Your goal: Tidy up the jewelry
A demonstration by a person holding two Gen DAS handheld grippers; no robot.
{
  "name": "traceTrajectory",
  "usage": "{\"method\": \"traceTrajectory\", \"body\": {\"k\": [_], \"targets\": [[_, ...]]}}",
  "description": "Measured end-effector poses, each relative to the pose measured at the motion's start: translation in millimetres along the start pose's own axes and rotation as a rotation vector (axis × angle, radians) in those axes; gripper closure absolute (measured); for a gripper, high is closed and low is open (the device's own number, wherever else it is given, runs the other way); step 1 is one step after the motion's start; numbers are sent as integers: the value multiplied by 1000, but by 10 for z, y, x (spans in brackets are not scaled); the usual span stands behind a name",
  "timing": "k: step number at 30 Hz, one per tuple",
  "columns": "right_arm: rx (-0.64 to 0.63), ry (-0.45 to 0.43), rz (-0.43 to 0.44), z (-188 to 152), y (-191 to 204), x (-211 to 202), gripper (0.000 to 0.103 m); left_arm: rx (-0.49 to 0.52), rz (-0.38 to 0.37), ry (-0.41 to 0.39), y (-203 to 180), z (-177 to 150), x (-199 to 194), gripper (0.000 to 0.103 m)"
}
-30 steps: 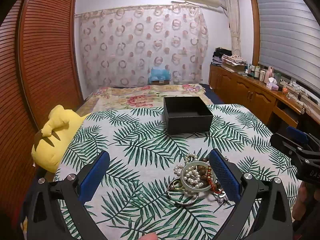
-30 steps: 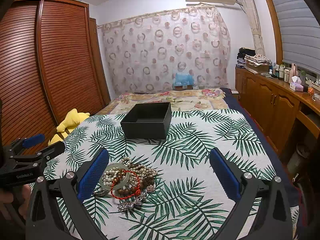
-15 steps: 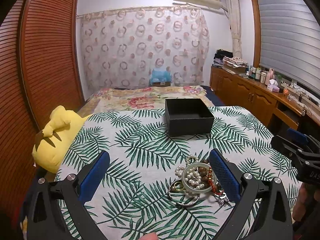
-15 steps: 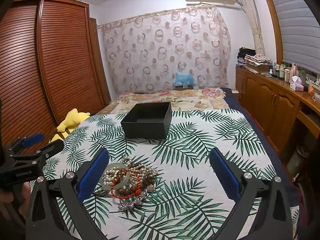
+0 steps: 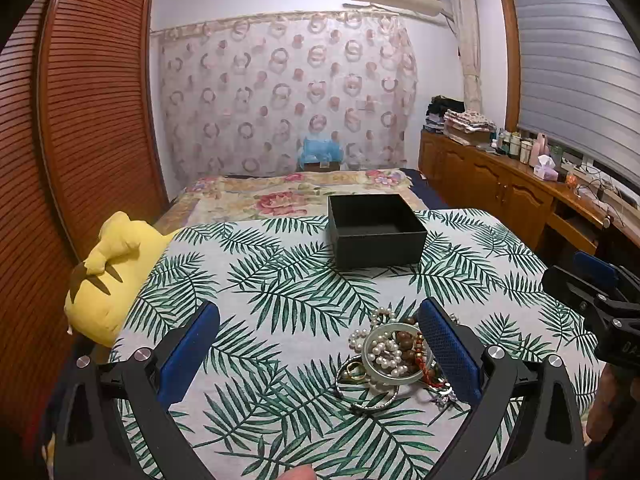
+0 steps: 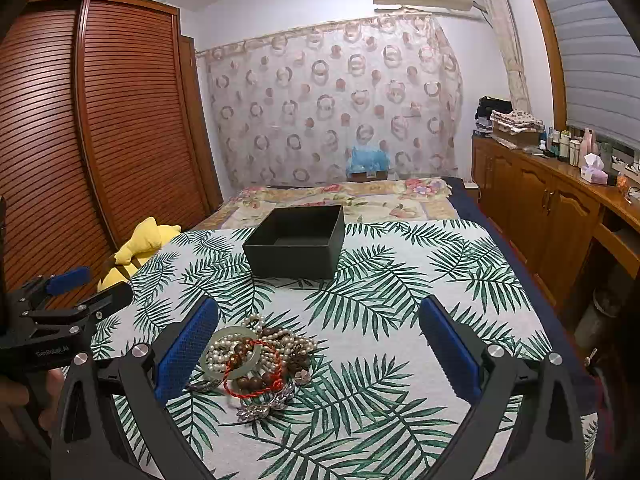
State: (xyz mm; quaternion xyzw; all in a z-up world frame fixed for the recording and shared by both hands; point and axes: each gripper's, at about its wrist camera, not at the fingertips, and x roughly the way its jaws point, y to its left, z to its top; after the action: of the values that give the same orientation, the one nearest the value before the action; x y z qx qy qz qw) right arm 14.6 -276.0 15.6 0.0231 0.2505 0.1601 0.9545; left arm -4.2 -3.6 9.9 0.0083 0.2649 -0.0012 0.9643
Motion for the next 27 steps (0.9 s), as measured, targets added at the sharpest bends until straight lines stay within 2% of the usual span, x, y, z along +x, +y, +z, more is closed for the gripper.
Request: {"method": "traceTrajectory", "body": {"k": [27], "targets": [[2,2,4,-15,48,7,2,2,-2,-1,-22,-33,36,7]]}}
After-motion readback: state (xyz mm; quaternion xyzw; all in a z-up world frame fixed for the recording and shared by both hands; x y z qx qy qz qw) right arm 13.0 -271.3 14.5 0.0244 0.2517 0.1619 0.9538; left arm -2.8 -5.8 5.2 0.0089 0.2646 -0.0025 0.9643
